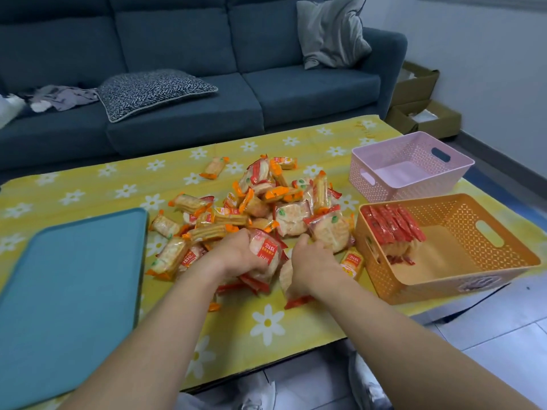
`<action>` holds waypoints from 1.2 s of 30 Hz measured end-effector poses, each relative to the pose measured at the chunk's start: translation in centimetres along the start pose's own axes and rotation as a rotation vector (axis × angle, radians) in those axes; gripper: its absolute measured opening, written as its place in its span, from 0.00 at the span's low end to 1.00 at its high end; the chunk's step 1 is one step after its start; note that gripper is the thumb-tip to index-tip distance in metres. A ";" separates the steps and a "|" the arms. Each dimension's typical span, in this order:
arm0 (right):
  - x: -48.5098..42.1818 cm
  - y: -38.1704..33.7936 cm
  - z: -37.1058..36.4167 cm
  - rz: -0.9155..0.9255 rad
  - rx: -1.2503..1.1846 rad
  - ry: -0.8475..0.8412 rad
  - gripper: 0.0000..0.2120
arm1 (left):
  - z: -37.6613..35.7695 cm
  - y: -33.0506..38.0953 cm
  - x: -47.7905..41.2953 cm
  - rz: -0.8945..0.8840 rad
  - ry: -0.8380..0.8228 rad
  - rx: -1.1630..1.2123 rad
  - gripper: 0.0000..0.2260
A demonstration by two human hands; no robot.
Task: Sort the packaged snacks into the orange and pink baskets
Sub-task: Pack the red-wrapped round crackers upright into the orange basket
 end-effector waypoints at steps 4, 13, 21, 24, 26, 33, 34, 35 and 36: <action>-0.3 1.1 3.2 0.032 -0.168 0.099 0.22 | -0.2 0.6 0.3 0.035 -0.015 0.105 0.22; -3.6 5.4 4.7 0.086 -0.052 0.220 0.28 | 2.6 3.4 -1.0 -0.070 0.042 0.493 0.27; -4.0 5.0 4.6 -0.027 0.041 0.246 0.25 | -0.4 5.9 -5.1 -0.212 0.023 0.301 0.36; -3.9 4.6 4.9 -0.032 0.094 0.235 0.23 | -0.4 5.6 -5.8 -0.185 -0.003 0.262 0.33; -3.8 4.5 5.2 -0.018 0.095 0.242 0.22 | -0.1 5.6 -5.8 -0.172 -0.019 0.251 0.28; -2.3 4.4 5.4 0.142 -0.044 0.164 0.17 | 1.5 5.3 -3.0 -0.168 -0.006 0.330 0.29; -1.9 4.6 5.8 0.162 -0.110 0.160 0.15 | 2.1 5.3 -2.6 -0.158 0.011 0.383 0.26; -1.4 4.9 6.4 0.175 -0.204 0.167 0.14 | 2.6 5.5 -2.2 -0.159 0.034 0.446 0.23; -0.8 5.5 7.3 0.178 -0.316 0.187 0.14 | 3.0 6.0 -1.7 -0.165 0.073 0.528 0.20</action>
Point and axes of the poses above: each hand's wrist, its own x-axis away from the middle knuckle, its own z-axis out of the back of the hand, y = z × x, the point moved 3 cm from there along -x, towards the middle knuckle, and after that the axes turned 3 degrees about -z, right-handed, at the moved point
